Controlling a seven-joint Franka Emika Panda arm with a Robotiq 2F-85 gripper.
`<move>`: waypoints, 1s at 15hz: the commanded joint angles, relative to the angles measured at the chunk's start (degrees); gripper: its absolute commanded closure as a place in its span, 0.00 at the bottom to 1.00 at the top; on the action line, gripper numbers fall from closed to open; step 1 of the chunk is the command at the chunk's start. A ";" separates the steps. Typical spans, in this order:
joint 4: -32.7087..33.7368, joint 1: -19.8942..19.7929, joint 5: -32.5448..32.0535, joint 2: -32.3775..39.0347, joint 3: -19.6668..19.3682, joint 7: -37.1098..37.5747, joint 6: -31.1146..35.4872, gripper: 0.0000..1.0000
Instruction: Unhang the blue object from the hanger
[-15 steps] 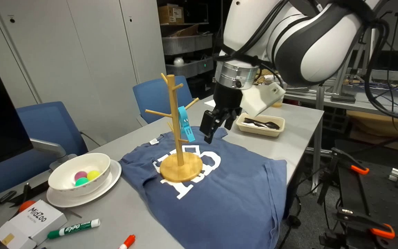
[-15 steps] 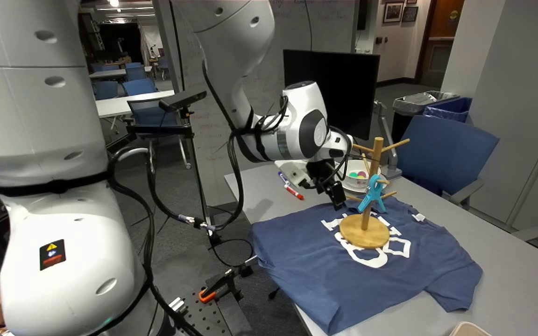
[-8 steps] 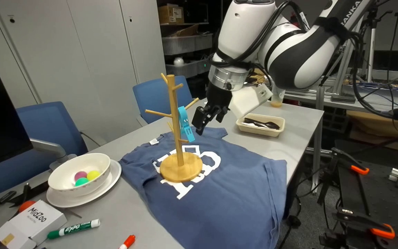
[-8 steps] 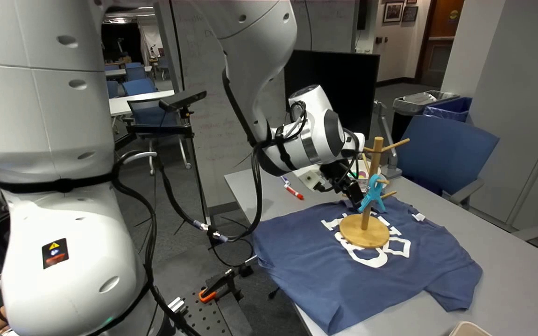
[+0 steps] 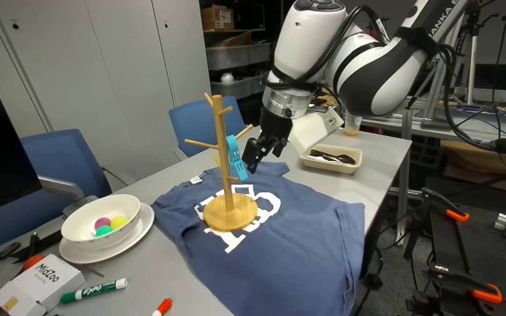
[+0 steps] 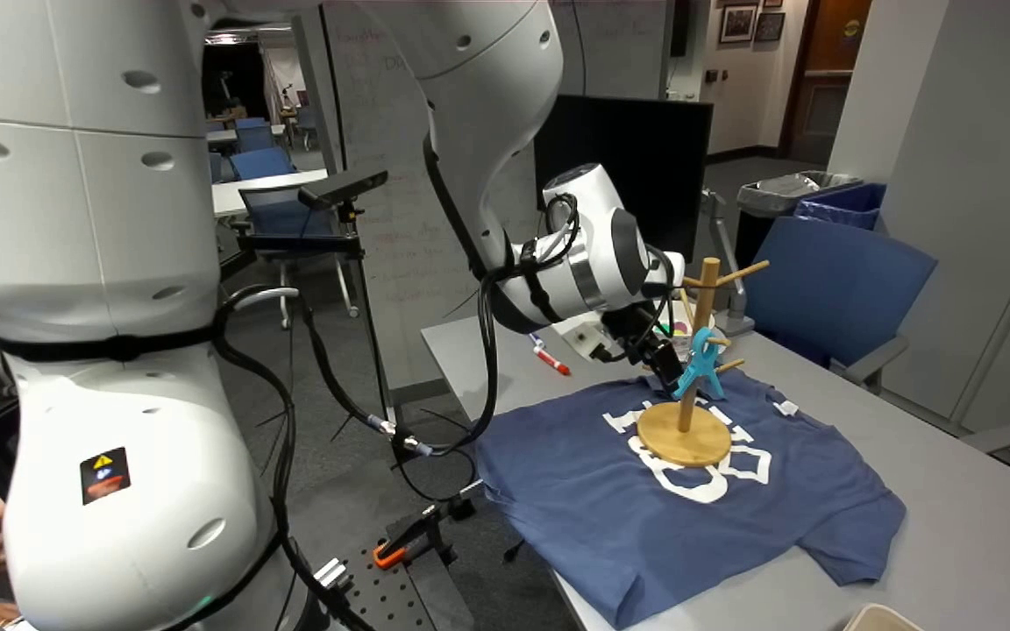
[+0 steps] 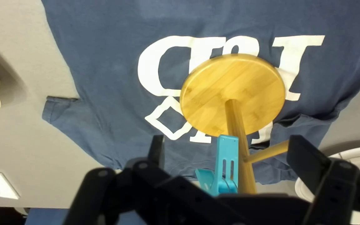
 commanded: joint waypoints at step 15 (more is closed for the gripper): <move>12.78 8.64 -18.03 12.50 -9.02 21.65 -1.80 0.00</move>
